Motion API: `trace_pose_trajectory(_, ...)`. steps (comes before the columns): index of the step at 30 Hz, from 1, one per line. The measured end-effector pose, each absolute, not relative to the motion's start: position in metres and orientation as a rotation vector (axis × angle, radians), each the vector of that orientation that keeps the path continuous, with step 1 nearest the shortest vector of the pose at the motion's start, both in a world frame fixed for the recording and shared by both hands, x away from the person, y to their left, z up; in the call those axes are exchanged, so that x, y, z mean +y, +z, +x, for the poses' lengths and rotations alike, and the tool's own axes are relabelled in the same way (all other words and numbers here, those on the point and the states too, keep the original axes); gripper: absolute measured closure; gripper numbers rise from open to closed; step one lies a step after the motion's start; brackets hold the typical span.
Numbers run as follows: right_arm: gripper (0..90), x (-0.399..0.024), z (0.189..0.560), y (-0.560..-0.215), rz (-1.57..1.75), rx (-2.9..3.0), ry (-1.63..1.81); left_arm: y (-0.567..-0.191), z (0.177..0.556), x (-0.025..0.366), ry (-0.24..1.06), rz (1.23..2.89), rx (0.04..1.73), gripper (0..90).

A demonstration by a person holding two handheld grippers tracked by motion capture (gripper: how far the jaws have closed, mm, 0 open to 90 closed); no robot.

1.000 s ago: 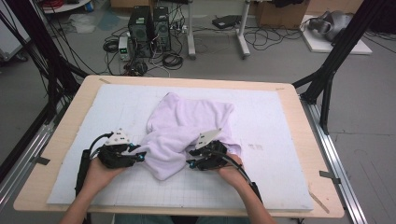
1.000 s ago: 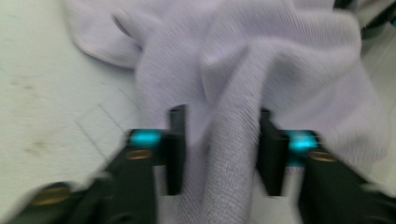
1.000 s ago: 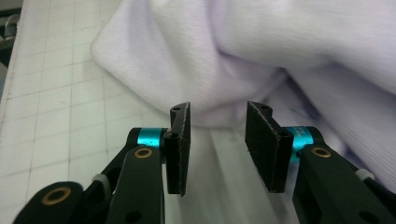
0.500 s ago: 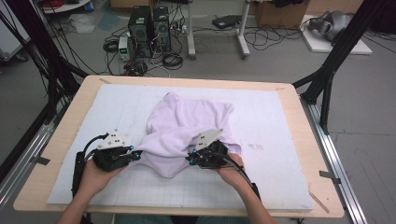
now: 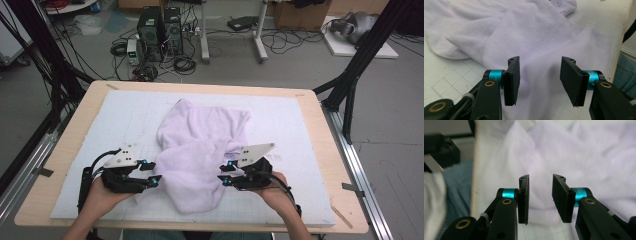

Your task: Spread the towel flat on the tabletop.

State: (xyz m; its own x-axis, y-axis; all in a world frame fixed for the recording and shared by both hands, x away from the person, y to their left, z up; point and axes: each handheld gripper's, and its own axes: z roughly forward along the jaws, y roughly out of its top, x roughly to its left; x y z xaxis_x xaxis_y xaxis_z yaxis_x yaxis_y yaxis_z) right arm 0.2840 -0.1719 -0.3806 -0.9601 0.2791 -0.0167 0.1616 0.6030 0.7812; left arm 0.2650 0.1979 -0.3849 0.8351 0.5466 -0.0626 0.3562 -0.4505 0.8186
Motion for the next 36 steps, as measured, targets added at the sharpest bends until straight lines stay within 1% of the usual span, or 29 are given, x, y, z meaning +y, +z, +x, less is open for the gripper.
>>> trace_pose_trajectory(4,63.3,-0.158,0.296,-0.412,0.421,2.753,1.188,-0.388,0.274,0.199,0.264,2.084,0.683,47.5)
trace_pose_trajectory(7,62.5,-0.149,0.299,-0.425,0.427,2.801,1.098,-0.393,0.279,0.198,0.261,2.101,0.688,50.8)
trace_pose_trajectory(8,63.6,-0.148,0.300,-0.428,0.431,2.801,1.083,-0.397,0.281,0.196,0.251,2.113,0.693,53.1)
trace_pose_trajectory(9,66.6,-0.147,0.300,-0.430,0.435,2.810,1.082,-0.401,0.283,0.193,0.231,2.131,0.688,56.8)
trace_pose_trajectory(11,73.1,-0.148,0.300,-0.433,0.445,2.815,1.104,-0.413,0.286,0.186,0.207,2.177,0.684,66.8)
trace_pose_trajectory(12,81.0,-0.150,0.299,-0.433,0.439,2.824,1.116,-0.419,0.287,0.182,0.193,2.206,0.688,71.8)
trace_pose_trajectory(13,84.1,-0.151,0.298,-0.433,0.414,2.836,1.127,-0.425,0.287,0.178,0.193,2.262,0.671,78.6)
trace_pose_trajectory(14,84.4,-0.152,0.296,-0.433,0.387,2.835,1.128,-0.429,0.285,0.173,0.224,2.309,0.661,82.4)
trace_pose_trajectory(16,85.1,-0.157,0.292,-0.429,0.395,2.831,1.142,-0.431,0.281,0.170,0.242,2.289,0.646,84.8)
trace_pose_trajectory(18,85.1,-0.164,0.287,-0.422,0.392,2.819,1.173,-0.428,0.278,0.173,0.227,2.273,0.646,85.5)
trace_pose_trajectory(22,84.8,-0.183,0.271,-0.395,0.368,2.752,1.299,-0.414,0.266,0.183,0.215,2.205,0.620,85.7)
trace_pose_trajectory(24,83.2,-0.193,0.262,-0.379,0.298,2.714,1.409,-0.406,0.259,0.188,0.211,2.159,0.609,85.1)
trace_pose_trajectory(25,80.0,-0.197,0.258,-0.372,0.278,2.692,1.460,-0.403,0.258,0.189,0.225,2.146,0.609,82.9)
trace_pose_trajectory(27,74.1,-0.202,0.254,-0.365,0.290,2.665,1.425,-0.400,0.259,0.192,0.240,2.130,0.635,63.6)
trace_pose_trajectory(28,72.7,-0.204,0.254,-0.366,0.306,2.665,1.378,-0.400,0.261,0.192,0.232,2.118,0.646,59.6)
trace_pose_trajectory(30,70.4,-0.206,0.260,-0.376,0.376,2.678,1.313,-0.400,0.267,0.191,0.226,2.104,0.655,55.9)
trace_pose_trajectory(36,64.5,-0.193,0.273,-0.424,0.451,2.790,1.168,-0.410,0.283,0.178,0.259,2.146,0.676,57.5)
